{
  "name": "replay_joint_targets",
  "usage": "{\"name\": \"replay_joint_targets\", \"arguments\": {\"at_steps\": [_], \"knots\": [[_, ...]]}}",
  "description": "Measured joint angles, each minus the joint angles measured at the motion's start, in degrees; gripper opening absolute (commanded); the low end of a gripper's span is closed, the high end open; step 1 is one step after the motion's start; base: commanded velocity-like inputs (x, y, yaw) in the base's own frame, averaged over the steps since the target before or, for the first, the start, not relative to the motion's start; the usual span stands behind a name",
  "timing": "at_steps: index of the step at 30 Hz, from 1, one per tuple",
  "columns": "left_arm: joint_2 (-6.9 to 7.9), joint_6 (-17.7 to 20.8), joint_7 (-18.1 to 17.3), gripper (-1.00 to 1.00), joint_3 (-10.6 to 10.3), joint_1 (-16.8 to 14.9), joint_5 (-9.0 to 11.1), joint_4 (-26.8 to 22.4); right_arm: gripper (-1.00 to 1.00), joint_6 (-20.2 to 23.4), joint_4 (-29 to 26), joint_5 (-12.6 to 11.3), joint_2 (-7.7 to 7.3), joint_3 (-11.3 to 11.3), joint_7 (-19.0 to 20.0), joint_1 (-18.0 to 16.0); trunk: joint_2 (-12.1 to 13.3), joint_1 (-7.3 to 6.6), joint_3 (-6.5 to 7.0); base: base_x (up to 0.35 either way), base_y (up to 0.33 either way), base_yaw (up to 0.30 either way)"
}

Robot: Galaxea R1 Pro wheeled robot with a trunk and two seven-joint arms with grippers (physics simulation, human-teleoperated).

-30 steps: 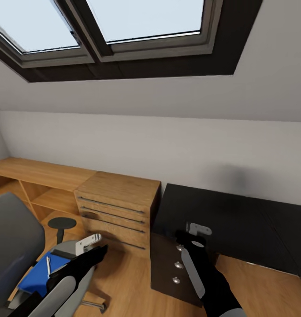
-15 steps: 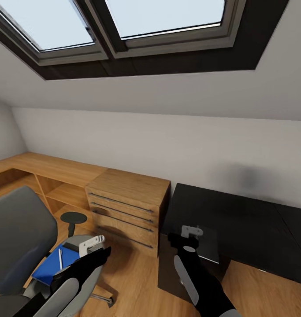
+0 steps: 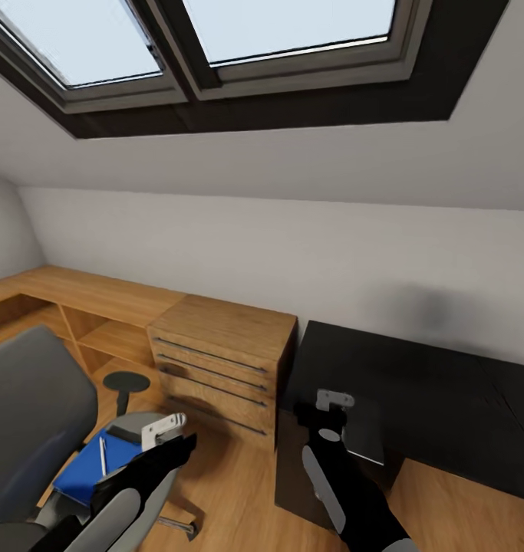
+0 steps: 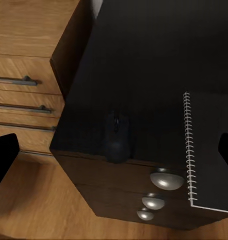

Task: In the bedroom, organize the workspace by keeping the computer under the desk, ensuring the monitor is on the desk, placing the keyboard on the desk next to the monitor, placing the mouse on the desk next to the keyboard, moving the folder from the swivel chair onto the desk next to the mouse, stacking the notebook on top of the folder with the pen on top of the notebook, and positioning the swivel chair next to the desk.

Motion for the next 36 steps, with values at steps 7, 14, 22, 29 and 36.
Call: {"name": "replay_joint_targets", "arguments": {"at_steps": [7, 14, 22, 29, 36], "knots": [[-0.16, 0.00, 0.00, 1.00, -0.31, 0.01, -0.03, 0.00, 1.00, -1.47, 1.09, 1.70, 0.05, -0.05, -0.01, 0.00, 0.00, -0.01, 0.00, 0.299, -0.018, 0.000], [-0.43, 0.00, -0.01, 1.00, -1.38, 0.00, -0.16, -0.01, 1.00, -1.80, 10.05, 1.89, 0.09, -0.26, 0.01, -0.98, 0.01, 0.01, 0.00, 0.215, -0.049, 0.000], [-0.52, -0.21, 0.00, 1.00, -3.42, 0.01, -0.20, -0.29, 1.00, -2.13, 18.93, 1.84, -0.29, -0.47, 2.15, -7.04, 0.01, 0.02, 0.00, 0.014, -0.004, 0.000], [-1.27, -0.29, 0.09, 1.00, -4.48, 0.01, -0.20, -0.34, 1.00, -5.65, 37.21, 1.39, -0.52, -0.81, 5.73, -20.60, 0.01, 0.02, 0.01, 0.000, 0.000, 0.000], [-1.47, -0.30, 0.10, 1.00, -4.59, 0.00, -0.20, -0.35, 1.00, -5.80, 39.38, -0.06, -0.55, -1.20, 5.98, -22.87, 0.01, 0.02, 0.00, 0.000, 0.000, 0.000]]}}
